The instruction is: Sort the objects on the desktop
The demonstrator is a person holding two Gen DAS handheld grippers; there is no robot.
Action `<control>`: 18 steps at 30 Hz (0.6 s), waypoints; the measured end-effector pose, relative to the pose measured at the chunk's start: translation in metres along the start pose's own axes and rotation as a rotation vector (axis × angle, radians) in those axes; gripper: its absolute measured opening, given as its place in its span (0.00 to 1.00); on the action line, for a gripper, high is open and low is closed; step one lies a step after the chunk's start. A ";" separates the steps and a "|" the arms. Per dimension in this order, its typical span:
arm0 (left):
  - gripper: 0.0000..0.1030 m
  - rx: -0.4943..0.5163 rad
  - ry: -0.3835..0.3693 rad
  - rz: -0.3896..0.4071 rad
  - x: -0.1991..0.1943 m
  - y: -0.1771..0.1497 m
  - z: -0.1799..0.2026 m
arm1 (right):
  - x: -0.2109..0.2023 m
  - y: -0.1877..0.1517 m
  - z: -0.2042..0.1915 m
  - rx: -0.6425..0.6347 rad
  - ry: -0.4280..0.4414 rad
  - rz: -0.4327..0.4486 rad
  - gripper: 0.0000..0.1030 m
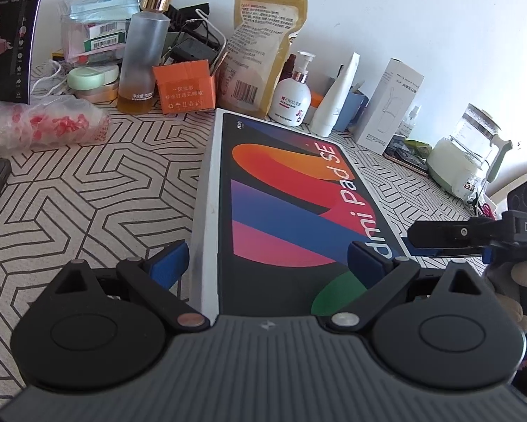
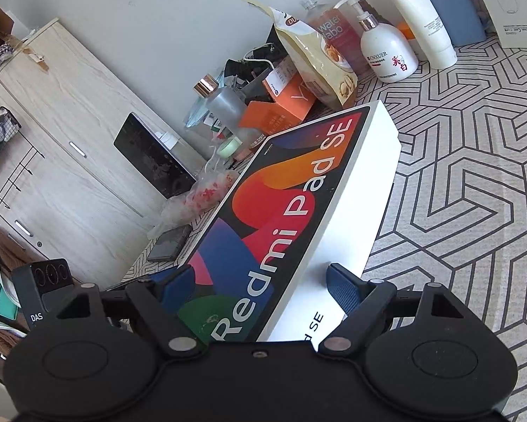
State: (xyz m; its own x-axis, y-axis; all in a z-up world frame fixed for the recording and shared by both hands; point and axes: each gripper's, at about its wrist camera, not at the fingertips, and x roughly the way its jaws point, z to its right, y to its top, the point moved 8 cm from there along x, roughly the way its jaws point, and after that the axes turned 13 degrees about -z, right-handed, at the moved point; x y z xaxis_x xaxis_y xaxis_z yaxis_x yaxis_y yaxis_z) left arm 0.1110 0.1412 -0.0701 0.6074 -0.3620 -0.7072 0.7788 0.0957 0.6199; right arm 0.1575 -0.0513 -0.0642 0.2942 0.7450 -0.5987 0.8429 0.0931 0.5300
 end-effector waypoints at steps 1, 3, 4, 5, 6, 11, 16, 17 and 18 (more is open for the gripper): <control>0.95 0.006 0.016 0.001 -0.001 0.000 0.001 | 0.000 -0.001 -0.002 -0.016 -0.013 0.003 0.82; 0.95 0.024 0.044 0.004 -0.005 -0.001 0.003 | 0.000 -0.003 -0.006 -0.044 -0.034 0.006 0.82; 0.95 0.035 0.055 0.007 -0.007 -0.001 0.005 | 0.000 -0.004 -0.007 -0.050 -0.039 0.004 0.82; 0.96 0.040 0.060 0.006 -0.009 -0.002 0.006 | 0.000 -0.004 -0.008 -0.056 -0.043 0.001 0.82; 0.96 0.043 0.064 0.004 -0.010 -0.002 0.006 | 0.000 -0.005 -0.008 -0.058 -0.043 0.000 0.82; 0.96 0.054 0.075 -0.005 -0.015 -0.006 0.011 | -0.002 -0.009 -0.009 -0.055 -0.034 -0.001 0.82; 0.96 0.051 0.075 -0.013 -0.017 -0.010 0.016 | -0.005 -0.014 -0.012 -0.059 -0.022 0.008 0.82; 0.96 0.050 0.075 -0.015 -0.018 -0.011 0.017 | -0.006 -0.016 -0.012 -0.059 -0.025 0.009 0.82; 0.96 0.050 0.075 -0.017 -0.018 -0.012 0.018 | -0.005 -0.017 -0.013 -0.061 -0.030 0.009 0.82</control>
State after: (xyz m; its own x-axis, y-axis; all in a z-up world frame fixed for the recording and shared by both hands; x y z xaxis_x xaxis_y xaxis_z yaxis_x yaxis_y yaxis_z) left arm 0.0877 0.1301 -0.0590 0.6058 -0.2929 -0.7397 0.7813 0.0433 0.6227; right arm 0.1358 -0.0485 -0.0623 0.3160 0.7261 -0.6107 0.8110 0.1273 0.5710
